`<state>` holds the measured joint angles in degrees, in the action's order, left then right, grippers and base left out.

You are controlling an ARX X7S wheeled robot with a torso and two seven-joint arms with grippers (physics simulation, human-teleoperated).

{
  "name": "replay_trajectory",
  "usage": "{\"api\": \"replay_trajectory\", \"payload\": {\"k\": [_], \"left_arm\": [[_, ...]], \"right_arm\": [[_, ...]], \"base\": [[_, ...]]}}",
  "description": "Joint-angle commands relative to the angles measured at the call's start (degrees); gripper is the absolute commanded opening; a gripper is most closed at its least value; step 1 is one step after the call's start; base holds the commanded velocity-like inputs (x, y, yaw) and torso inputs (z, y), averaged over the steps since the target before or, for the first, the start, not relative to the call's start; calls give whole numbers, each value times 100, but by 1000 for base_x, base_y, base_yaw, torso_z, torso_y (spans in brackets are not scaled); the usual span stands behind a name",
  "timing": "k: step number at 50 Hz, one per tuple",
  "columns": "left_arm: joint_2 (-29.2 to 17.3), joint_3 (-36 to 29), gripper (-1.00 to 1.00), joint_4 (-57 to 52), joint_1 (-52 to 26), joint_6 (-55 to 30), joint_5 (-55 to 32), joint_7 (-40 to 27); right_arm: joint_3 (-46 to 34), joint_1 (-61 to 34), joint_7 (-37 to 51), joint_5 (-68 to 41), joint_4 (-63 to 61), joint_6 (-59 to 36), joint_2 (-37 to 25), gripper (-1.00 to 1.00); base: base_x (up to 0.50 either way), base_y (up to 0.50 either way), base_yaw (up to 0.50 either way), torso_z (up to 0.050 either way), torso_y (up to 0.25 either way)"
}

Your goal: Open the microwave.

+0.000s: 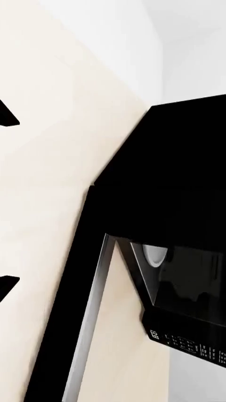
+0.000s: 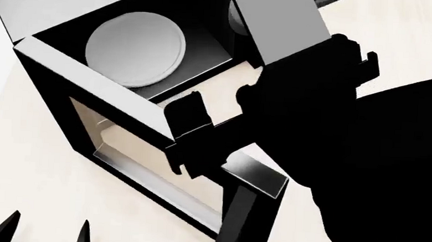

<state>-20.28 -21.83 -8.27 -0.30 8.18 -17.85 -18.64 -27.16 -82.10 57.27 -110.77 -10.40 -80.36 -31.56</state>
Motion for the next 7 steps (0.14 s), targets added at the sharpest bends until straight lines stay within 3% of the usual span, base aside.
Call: {"api": "replay_trajectory", "payload": {"k": [1, 7], "left_arm": [[36, -89, 100, 107, 76, -29, -365, 52], [33, -97, 100, 117, 66, -30, -371, 51]], "right_arm": [[-488, 258, 335, -809, -330, 193, -98, 100], [-517, 280, 393, -927, -463, 283, -146, 100]], "base": [[0, 0, 0, 0, 0], [0, 0, 0, -2, -5]]}}
